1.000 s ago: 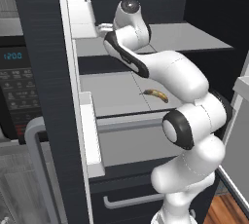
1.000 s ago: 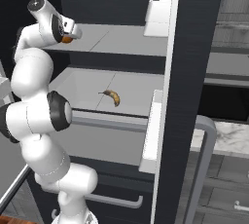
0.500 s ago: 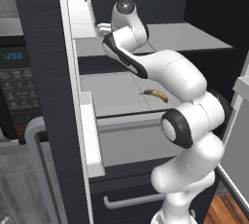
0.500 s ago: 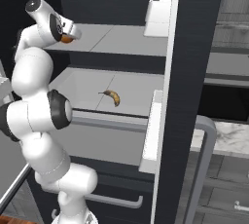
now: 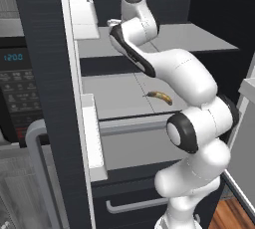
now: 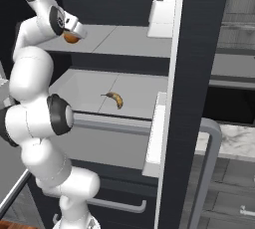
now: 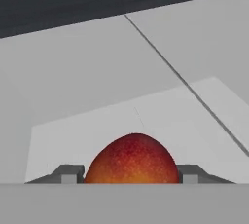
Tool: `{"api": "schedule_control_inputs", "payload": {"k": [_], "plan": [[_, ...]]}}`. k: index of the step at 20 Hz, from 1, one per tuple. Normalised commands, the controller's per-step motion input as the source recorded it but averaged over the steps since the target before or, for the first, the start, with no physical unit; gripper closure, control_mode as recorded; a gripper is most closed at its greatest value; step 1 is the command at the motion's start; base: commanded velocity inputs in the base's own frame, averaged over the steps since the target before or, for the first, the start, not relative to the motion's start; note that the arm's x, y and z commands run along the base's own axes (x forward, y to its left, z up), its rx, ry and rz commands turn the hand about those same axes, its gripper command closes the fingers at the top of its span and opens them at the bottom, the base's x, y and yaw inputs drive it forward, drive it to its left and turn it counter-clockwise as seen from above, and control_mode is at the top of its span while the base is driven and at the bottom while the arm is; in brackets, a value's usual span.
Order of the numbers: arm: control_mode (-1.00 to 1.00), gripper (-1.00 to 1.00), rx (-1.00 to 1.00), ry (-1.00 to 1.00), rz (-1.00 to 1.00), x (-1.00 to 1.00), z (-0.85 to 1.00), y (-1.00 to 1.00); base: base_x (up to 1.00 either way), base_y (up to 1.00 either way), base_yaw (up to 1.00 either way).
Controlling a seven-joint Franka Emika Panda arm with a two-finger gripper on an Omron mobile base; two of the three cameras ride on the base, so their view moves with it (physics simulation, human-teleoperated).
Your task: Retrieve the mango and banana from the fridge and place them into the bowl on the dining table.
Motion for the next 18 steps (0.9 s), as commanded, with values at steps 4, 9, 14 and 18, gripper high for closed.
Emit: {"api": "schedule_control_inputs", "payload": {"k": [4, 9, 14, 18], "plan": [[-1.00, 1.00, 0.02, -0.06, -0.09, -0.81, 0.00, -0.86, 0.00, 0.00, 0.00], [-1.00, 1.00, 0.04, -0.18, -0.02, -0.95, 0.00, -0.64, 0.00, 0.00, 0.00], [-1.00, 1.00, 0.04, -0.18, 0.04, -1.00, 0.00, -0.38, 0.00, 0.00, 0.00], [-1.00, 1.00, 0.04, -0.11, 0.11, -1.00, 0.00, -0.31, 0.00, 0.00, 0.00]]}}
